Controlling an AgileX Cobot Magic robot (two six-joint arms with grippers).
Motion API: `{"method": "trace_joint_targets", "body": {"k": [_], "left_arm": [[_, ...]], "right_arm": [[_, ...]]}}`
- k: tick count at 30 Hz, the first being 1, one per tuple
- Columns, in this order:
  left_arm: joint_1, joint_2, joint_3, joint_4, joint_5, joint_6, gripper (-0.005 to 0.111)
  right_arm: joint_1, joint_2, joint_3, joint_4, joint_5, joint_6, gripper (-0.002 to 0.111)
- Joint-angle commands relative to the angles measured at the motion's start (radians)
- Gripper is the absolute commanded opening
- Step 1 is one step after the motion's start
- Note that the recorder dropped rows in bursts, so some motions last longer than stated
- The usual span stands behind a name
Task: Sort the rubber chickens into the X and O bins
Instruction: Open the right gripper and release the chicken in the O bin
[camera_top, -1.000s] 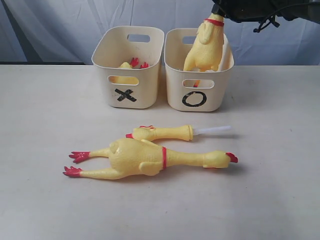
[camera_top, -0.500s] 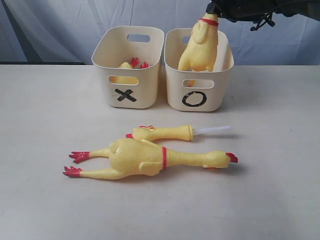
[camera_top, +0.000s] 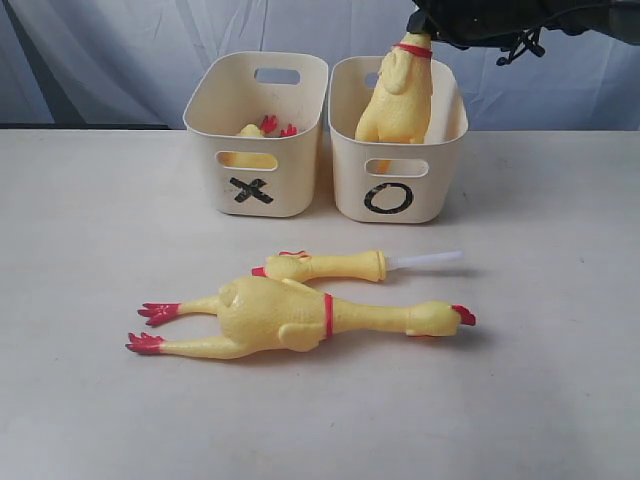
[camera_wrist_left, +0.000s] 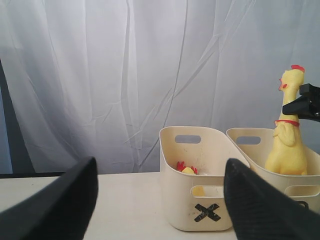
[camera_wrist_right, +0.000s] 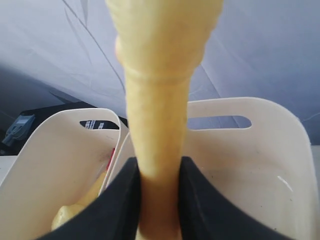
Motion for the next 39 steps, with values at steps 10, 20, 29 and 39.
{"method": "trace_joint_targets", "body": {"k": [10,20,29,39], "left_arm": [[0.0,-0.005,0.005,-0.004,-0.007,0.003,0.067],[0.0,-0.005,0.005,-0.004,-0.007,0.003,0.067],[0.0,-0.006,0.005,-0.004,-0.007,0.003,0.067],[0.0,-0.006,0.005,-0.004,-0.005,0.003,0.067]], "right_arm": [[-0.005,0.044,-0.007,-0.027,-0.023,-0.014,0.014],[-0.005,0.044,-0.007,-0.05,-0.061,-0.024,0.037],[-0.005,0.044,-0.007,-0.153,-0.107,-0.024,0.037],[-0.005,0.044,-0.007,-0.227,-0.111,-0.024,0.037]]}}
